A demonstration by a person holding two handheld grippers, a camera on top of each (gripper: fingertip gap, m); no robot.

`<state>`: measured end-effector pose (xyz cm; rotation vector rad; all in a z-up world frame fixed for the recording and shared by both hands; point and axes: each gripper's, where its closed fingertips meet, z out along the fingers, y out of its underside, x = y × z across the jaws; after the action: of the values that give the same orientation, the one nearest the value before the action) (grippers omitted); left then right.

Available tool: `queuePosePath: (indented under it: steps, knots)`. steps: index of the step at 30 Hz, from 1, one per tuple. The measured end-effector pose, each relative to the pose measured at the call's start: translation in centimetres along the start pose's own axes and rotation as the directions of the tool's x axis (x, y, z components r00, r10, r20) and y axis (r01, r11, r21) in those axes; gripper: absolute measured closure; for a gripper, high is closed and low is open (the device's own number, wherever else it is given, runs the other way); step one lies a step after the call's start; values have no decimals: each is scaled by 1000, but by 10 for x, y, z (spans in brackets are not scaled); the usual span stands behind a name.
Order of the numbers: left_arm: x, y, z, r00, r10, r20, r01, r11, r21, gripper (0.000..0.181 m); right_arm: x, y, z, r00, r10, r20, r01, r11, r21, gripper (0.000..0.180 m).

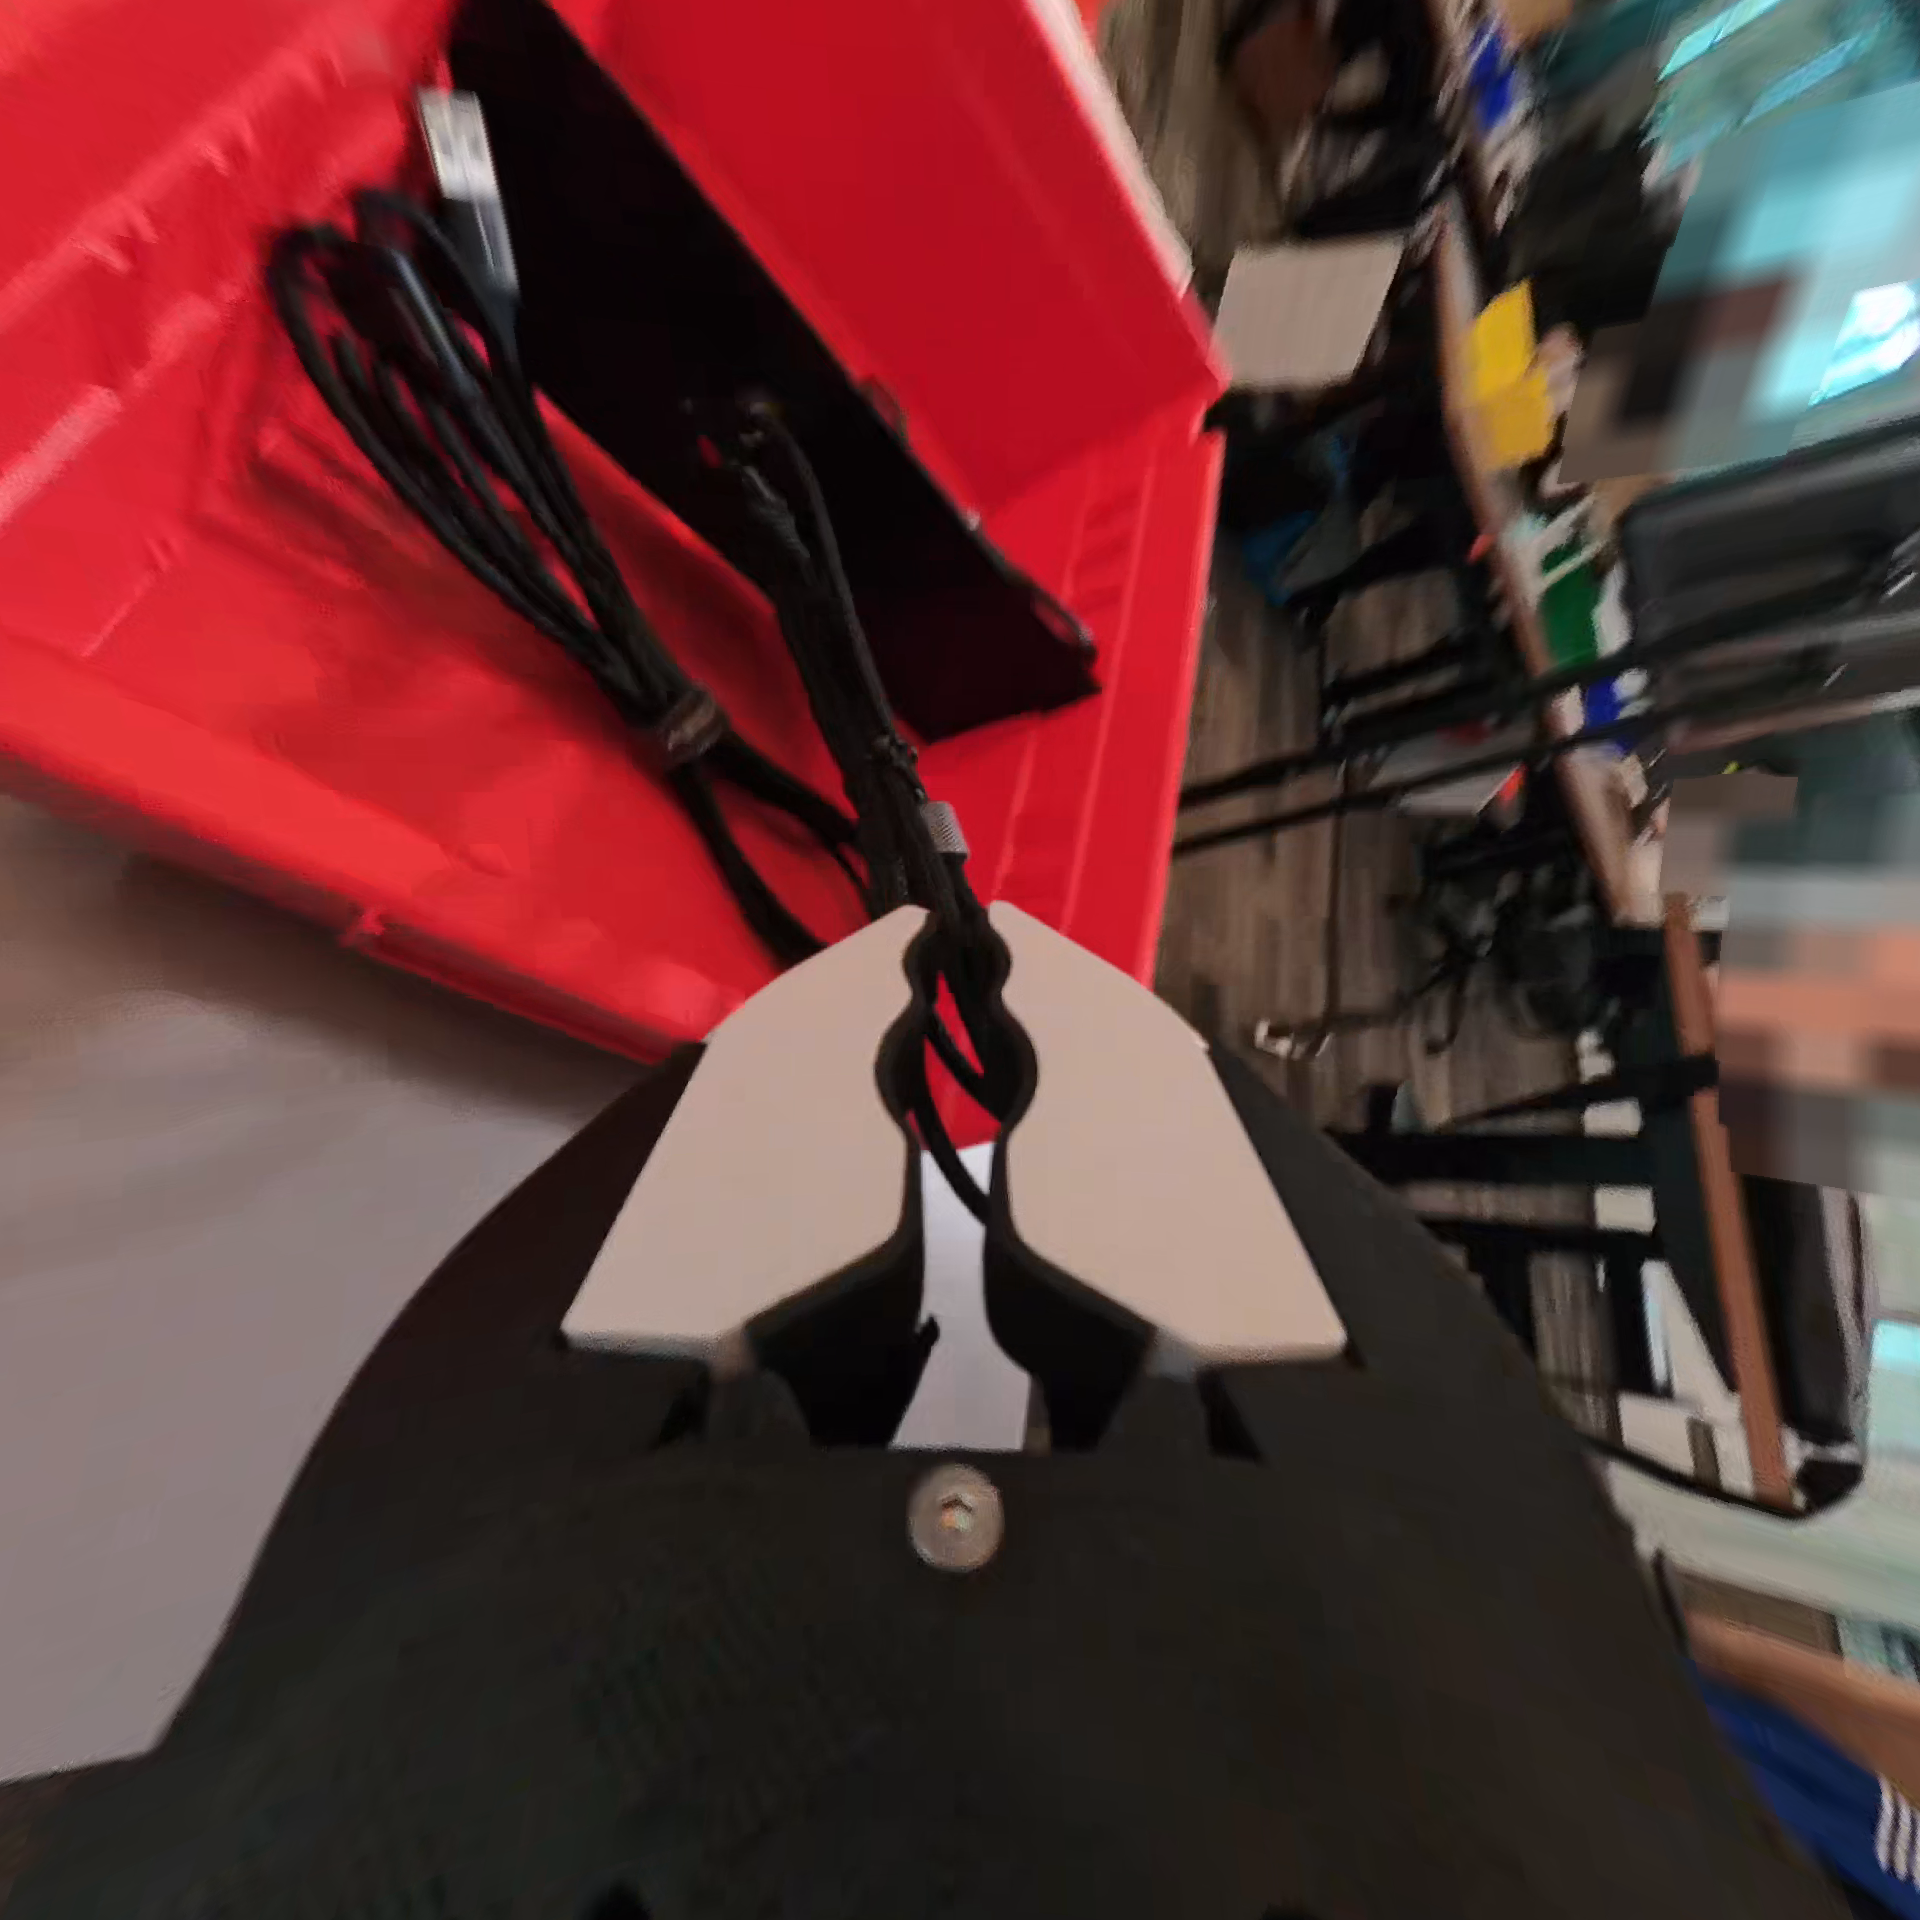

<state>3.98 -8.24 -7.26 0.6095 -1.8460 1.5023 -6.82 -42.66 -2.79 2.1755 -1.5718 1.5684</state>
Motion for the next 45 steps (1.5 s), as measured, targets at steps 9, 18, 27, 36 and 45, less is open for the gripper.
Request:
queuePosePath:
  steps: [9,18,27,36,45]
  knots:
    - [0,0,0,1000,-5,-2,5,1000,0,171,25,-42,-45,999,44,22,-49,896,442,174]
    - [-1,0,0,1000,-2,1,2,1000,1,171,23,0,19,978,205,46,-210,955,212,158]
    - [-1,0,0,1000,-7,-2,7,1000,0,171,17,-19,1,888,415,197,-452,864,219,156]
    - [2,-1,0,999,-32,-17,33,999,24,170,-163,-178,-96,563,245,789,-683,675,278,146]
    - [26,16,14,980,-111,-168,101,993,-67,166,-255,-192,-98,714,-38,699,-387,810,440,150]
